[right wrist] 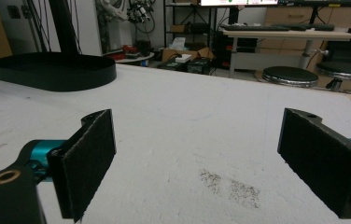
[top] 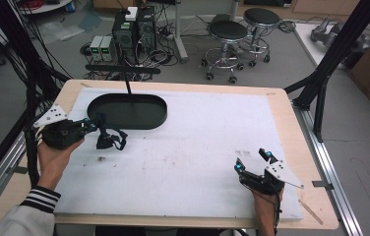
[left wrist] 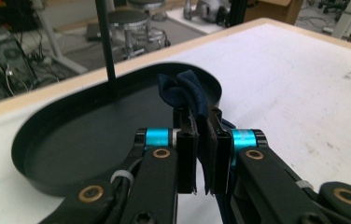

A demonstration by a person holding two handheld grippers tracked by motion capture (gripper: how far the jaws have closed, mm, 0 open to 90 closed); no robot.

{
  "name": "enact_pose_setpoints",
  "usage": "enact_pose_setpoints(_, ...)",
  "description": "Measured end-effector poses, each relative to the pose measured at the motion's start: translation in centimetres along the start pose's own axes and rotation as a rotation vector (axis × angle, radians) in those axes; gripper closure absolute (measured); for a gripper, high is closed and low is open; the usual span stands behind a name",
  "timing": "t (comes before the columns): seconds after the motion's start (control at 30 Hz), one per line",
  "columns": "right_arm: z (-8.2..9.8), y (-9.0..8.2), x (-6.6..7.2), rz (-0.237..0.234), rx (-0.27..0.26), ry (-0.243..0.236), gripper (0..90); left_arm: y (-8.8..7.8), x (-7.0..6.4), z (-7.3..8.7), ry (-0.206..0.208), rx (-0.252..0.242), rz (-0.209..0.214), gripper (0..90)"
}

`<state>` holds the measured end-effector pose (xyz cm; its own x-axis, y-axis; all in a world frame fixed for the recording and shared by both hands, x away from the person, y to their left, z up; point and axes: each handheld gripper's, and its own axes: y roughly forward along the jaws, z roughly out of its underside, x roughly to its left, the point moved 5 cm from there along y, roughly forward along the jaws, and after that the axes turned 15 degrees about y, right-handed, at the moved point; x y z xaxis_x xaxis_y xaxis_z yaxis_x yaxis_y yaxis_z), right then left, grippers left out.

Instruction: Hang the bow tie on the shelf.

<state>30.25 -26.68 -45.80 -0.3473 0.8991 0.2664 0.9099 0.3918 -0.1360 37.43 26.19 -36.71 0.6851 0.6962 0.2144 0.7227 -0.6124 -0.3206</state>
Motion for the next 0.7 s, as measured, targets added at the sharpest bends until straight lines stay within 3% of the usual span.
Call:
enact_pose_setpoints(0.33, 0.0, 0.0, 0.0, -0.001, 0.001, 0.001, 10.4, -0.1, 1.5, -2.4, 0.022, -0.032, -0.034, 84.9)
enact_pose_setpoints(0.7, 0.0, 0.0, 0.0, -0.003, 0.001, 0.001, 10.4, 0.7, 3.5, -5.6, 0.085, -0.03, -0.068, 84.8)
